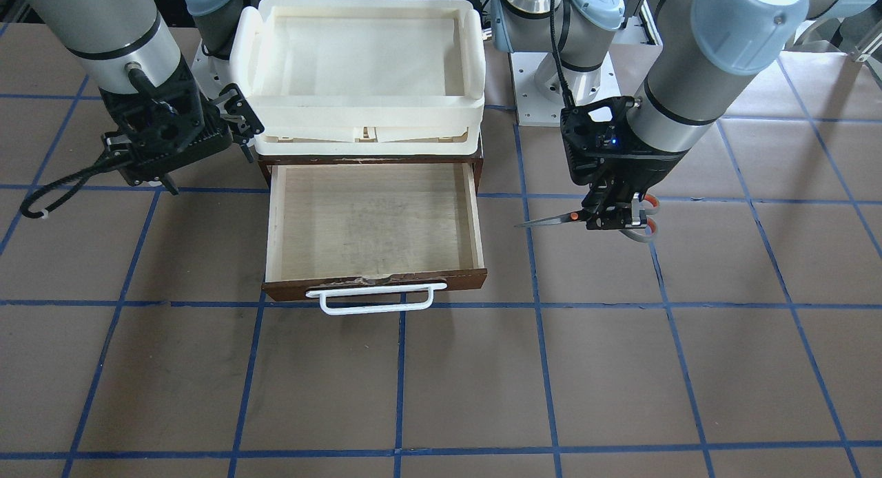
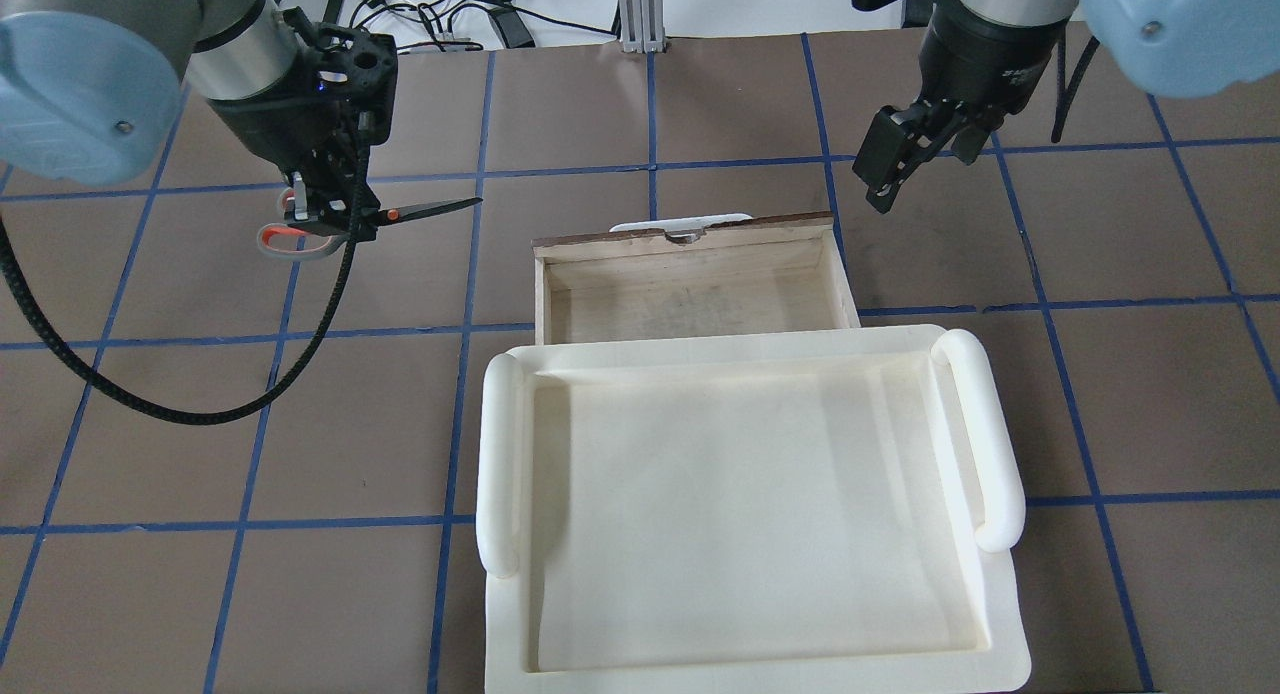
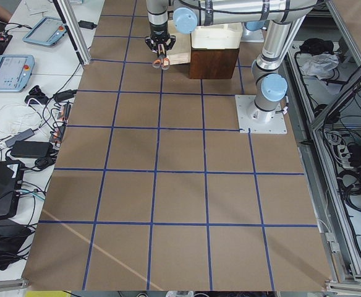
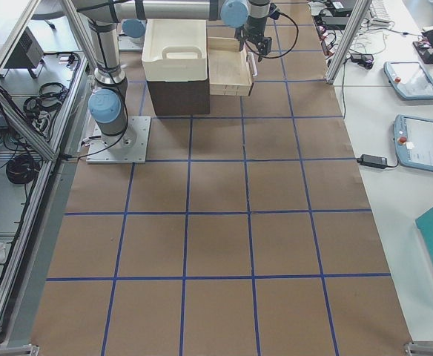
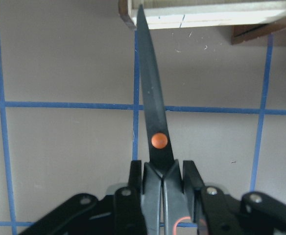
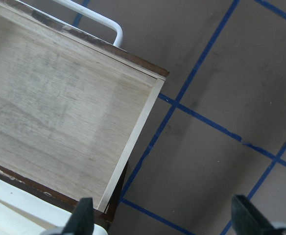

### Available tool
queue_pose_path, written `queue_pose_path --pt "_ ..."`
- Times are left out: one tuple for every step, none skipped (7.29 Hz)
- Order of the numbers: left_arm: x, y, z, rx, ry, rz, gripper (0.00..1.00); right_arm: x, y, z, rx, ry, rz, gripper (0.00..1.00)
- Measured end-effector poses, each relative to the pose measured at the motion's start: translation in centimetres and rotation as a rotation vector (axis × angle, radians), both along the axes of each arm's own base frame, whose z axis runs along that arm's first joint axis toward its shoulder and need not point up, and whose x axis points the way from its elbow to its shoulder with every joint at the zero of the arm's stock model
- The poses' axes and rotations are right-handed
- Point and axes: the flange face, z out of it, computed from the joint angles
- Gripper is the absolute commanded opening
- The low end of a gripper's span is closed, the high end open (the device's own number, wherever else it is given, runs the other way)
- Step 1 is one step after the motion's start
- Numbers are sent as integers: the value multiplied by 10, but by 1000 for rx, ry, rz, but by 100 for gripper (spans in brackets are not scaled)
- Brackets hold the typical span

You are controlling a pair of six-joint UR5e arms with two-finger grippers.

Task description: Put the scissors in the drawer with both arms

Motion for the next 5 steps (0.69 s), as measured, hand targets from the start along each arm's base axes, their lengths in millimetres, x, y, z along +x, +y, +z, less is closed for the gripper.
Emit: queue_pose_path --pt "-22 -5 -7 -5 15 -10 8 -7 12 8 14 36 -147 100" --pt "-49 -8 -16 -8 19 -15 8 -9 21 13 28 55 -281 100" --pt "-79 -10 -27 -19 24 -34 8 -8 26 16 33 56 -380 100" --pt "-111 -9 -38 -28 30 -60 8 -3 28 17 38 36 -456 100" --pt "-142 -5 -46 -37 38 -71 8 3 29 18 46 1 -512 100"
